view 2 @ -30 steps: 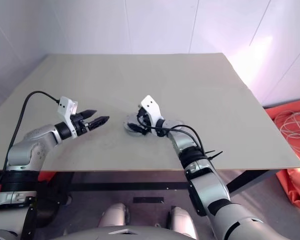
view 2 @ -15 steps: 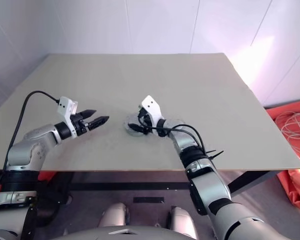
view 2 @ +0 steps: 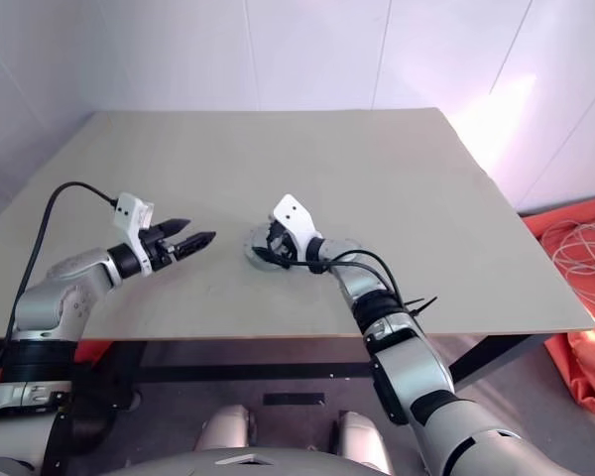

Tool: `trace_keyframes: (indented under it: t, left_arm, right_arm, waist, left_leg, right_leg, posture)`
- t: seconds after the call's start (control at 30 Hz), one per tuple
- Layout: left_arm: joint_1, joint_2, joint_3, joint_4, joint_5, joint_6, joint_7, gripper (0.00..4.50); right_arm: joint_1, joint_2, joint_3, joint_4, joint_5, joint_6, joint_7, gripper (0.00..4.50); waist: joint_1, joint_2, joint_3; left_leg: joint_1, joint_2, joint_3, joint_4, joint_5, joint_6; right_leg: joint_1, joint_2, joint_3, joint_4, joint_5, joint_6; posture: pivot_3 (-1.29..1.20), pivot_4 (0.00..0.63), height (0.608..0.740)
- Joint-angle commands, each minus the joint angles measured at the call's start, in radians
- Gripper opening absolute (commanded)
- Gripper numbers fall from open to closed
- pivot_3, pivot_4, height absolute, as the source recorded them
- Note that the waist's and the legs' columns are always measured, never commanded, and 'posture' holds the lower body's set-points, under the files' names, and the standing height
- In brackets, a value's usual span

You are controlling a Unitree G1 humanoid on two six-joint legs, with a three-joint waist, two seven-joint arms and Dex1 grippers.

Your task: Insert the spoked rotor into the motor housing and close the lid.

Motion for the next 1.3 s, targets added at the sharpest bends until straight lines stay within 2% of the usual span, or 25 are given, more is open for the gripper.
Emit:
trace_keyframes:
  t: [0.03, 0.2, 0.5, 0.63, 0.9, 1.0, 1.17, 1.3]
  left_arm:
    - [-0.008, 0.014, 0.025, -0.039, -0.009, -0.013, 0.001, 4.5]
    - [-0.011, -0.004, 0.012, -0.042, -0.011, -0.007, 0.009, 4.5]
    - [-0.018, -0.121, -0.05, -0.082, -0.03, 0.052, 0.053, 4.5]
    - [-0.038, -0.16, -0.072, -0.062, -0.028, 0.077, 0.075, 3.61]
    - [-0.147, -0.219, -0.071, 0.039, -0.023, 0.08, 0.105, 1.01]
    - [-0.188, -0.232, -0.075, 0.104, 0.01, 0.078, 0.153, 0.02]
    - [-0.247, -0.225, -0.135, 0.207, 0.071, 0.18, 0.193, 0.02]
    - [-0.286, -0.241, -0.08, 0.254, -0.023, 0.304, 0.136, 0.02]
  right_arm:
    - [0.006, 0.0, 0.024, 0.044, -0.029, 0.028, 0.018, 3.15]
    - [0.017, -0.006, 0.041, 0.062, -0.048, 0.078, 0.031, 3.15]
    - [0.016, -0.015, 0.036, 0.055, -0.045, 0.104, 0.034, 3.15]
    - [0.014, -0.016, 0.034, 0.055, -0.047, 0.104, 0.027, 3.15]
    - [0.013, -0.022, 0.03, 0.044, -0.044, 0.109, 0.027, 3.15]
    - [0.012, -0.024, 0.027, 0.034, -0.042, 0.115, 0.029, 3.15]
    - [0.01, -0.025, 0.024, 0.023, -0.039, 0.121, 0.026, 3.15]
    - [0.011, -0.028, 0.022, 0.016, -0.038, 0.123, 0.024, 3.15]
  waist:
    - [-0.003, 0.0, 0.0]
    - [-0.009, 0.0, 0.0]
    - [-0.009, 0.0, 0.0]
    - [-0.009, 0.001, -0.001]
    - [-0.009, 0.001, -0.001]
    - [-0.009, 0.001, -0.001]
    - [-0.009, 0.001, -0.001]
    - [-0.007, 0.001, -0.001]
  left_leg:
    - [0.0, 0.0, 0.0, 0.0, 0.0, 0.0]
    - [0.0, 0.0, 0.0, 0.0, 0.0, 0.0]
    - [0.002, -0.001, 0.0, 0.0, 0.0, 0.0]
    - [0.002, -0.001, 0.0, -0.001, 0.0, 0.0]
    - [0.002, -0.001, 0.0, -0.001, 0.0, 0.0]
    - [0.002, -0.001, 0.0, -0.002, 0.0, 0.0]
    - [0.002, -0.001, 0.0, -0.003, 0.0, 0.0]
    - [0.001, -0.001, 0.0, -0.003, 0.0, 0.0]
  right_leg:
    - [0.0, 0.0, 0.0, 0.0, 0.0, 0.0]
    - [0.0, 0.0, 0.0, 0.0, 0.0, 0.0]
    - [0.003, 0.0, 0.0, 0.0, -0.001, 0.002]
    - [0.003, 0.0, 0.0, -0.001, -0.001, 0.001]
    - [0.003, 0.0, 0.0, -0.001, -0.002, 0.004]
    - [0.003, 0.0, 0.0, -0.002, 0.0, 0.0]
    - [0.003, 0.0, 0.0, -0.004, -0.001, 0.001]
    - [0.003, 0.0, 0.0, -0.004, 0.0, 0.0]
  posture:
    - [0.0, 0.0, 0.74]
    - [0.0, 0.0, 0.74]
    - [0.0, 0.0, 0.74]
    - [0.0, 0.0, 0.74]
    - [0.0, 0.0, 0.74]
    - [0.0, 0.0, 0.74]
    - [0.0, 0.0, 0.74]
    - [0.0, 0.0, 0.74]
